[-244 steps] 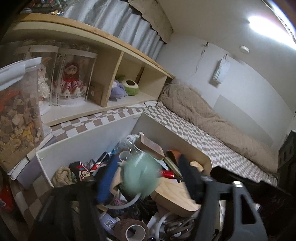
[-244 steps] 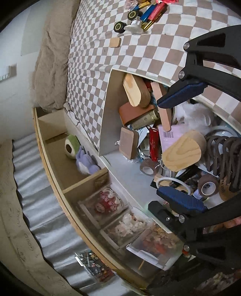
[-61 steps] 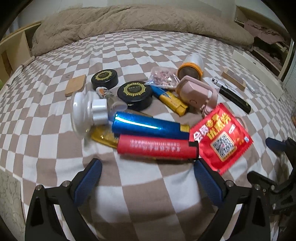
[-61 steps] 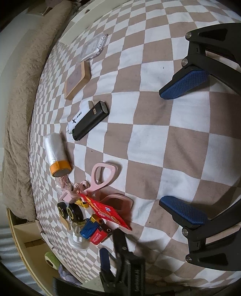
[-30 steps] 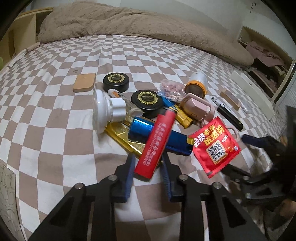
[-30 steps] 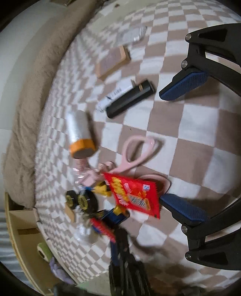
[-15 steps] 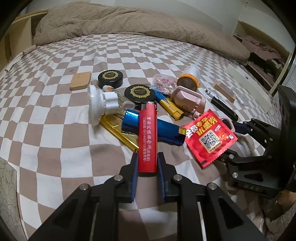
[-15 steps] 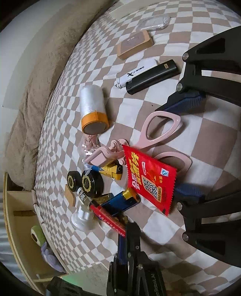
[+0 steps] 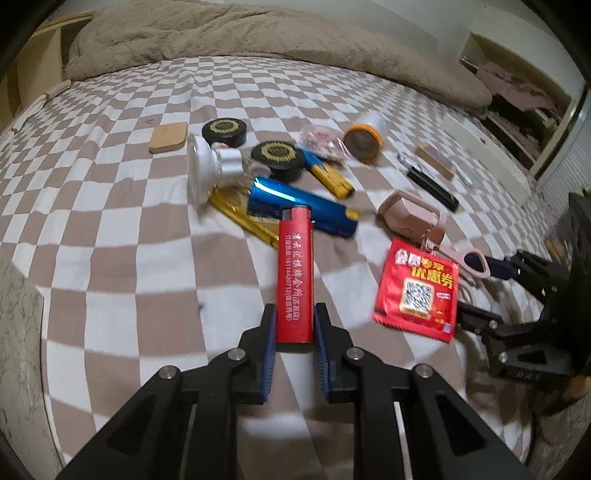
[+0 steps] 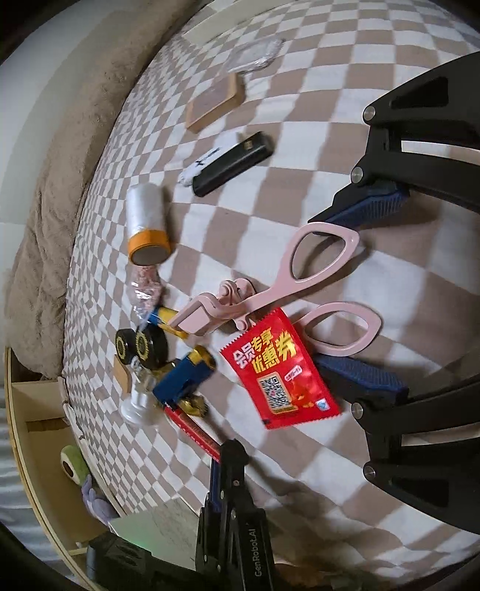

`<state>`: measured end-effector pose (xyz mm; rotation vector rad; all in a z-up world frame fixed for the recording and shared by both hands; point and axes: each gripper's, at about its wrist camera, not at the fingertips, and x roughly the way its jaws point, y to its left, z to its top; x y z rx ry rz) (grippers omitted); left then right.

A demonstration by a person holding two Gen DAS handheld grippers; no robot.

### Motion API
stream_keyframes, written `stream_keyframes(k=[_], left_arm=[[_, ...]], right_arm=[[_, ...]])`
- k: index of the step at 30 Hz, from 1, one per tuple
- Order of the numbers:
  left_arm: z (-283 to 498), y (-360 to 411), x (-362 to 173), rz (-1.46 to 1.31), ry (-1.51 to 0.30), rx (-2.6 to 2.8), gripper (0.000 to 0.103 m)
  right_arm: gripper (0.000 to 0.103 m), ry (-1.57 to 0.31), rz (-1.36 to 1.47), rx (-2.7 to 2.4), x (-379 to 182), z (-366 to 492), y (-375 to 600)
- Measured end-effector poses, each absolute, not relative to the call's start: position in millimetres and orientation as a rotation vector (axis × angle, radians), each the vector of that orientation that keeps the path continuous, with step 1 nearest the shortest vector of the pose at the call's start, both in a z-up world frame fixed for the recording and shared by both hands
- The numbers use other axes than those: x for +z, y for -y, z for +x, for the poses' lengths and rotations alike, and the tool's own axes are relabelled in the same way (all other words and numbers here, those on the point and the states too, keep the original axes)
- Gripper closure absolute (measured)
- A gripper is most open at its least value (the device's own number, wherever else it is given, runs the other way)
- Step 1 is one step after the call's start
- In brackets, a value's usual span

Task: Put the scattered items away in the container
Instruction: 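Lift the red lighter and pink scissors off the bed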

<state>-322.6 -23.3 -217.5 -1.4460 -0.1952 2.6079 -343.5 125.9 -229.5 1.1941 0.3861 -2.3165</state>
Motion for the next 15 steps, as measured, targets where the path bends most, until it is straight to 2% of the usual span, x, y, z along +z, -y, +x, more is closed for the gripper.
stream_keyframes(k=[11, 15], left_arm=[[-284, 24, -215, -1.471, 0.198, 2.548, 0.084], [-278, 20, -214, -1.458, 0.13, 2.571, 0.084]], right_arm=[[0.036, -0.388, 1.253, -2.254, -228, -295, -146], [0.035, -0.38, 1.261, -2.244, -226, -280, -153]])
